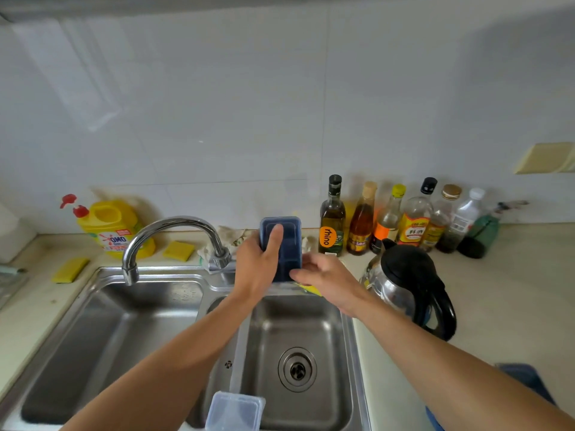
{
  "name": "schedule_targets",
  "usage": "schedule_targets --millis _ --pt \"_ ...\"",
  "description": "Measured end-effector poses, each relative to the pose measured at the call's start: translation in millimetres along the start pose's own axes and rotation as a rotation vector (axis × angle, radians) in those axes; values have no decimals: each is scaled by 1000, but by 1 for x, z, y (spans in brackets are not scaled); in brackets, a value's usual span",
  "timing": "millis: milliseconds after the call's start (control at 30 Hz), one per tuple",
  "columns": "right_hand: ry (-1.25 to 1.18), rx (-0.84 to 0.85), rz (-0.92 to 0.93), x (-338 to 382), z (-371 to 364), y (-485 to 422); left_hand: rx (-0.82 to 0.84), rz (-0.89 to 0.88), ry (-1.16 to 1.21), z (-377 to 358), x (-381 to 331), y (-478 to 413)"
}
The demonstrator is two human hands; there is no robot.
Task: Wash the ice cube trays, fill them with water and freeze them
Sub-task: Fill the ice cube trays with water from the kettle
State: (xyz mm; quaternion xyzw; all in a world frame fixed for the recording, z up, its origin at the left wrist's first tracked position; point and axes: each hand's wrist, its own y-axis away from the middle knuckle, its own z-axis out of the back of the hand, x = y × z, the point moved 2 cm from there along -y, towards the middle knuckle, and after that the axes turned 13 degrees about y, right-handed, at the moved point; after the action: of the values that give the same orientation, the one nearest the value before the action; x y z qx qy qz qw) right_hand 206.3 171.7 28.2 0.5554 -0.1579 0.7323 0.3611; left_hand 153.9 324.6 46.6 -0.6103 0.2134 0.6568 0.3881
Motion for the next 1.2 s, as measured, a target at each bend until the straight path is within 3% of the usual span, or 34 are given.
schedule_targets --millis 267,433,767,1067,1200 --pt "125 -92 -44 -15 -8 9 106 -93 -20 2 1 -11" --pt "64 -117 -68 -23 -12 17 221 -209 -73 -5 7 -7" --pt "-6 -166 -62 -34 17 73 174 24 31 -43 -8 28" --pt "15 -325 -208 -110 139 196 438 247 200 -182 -38 141" --pt "68 -379 -281 -143 186 244 472 283 148 -234 -37 193"
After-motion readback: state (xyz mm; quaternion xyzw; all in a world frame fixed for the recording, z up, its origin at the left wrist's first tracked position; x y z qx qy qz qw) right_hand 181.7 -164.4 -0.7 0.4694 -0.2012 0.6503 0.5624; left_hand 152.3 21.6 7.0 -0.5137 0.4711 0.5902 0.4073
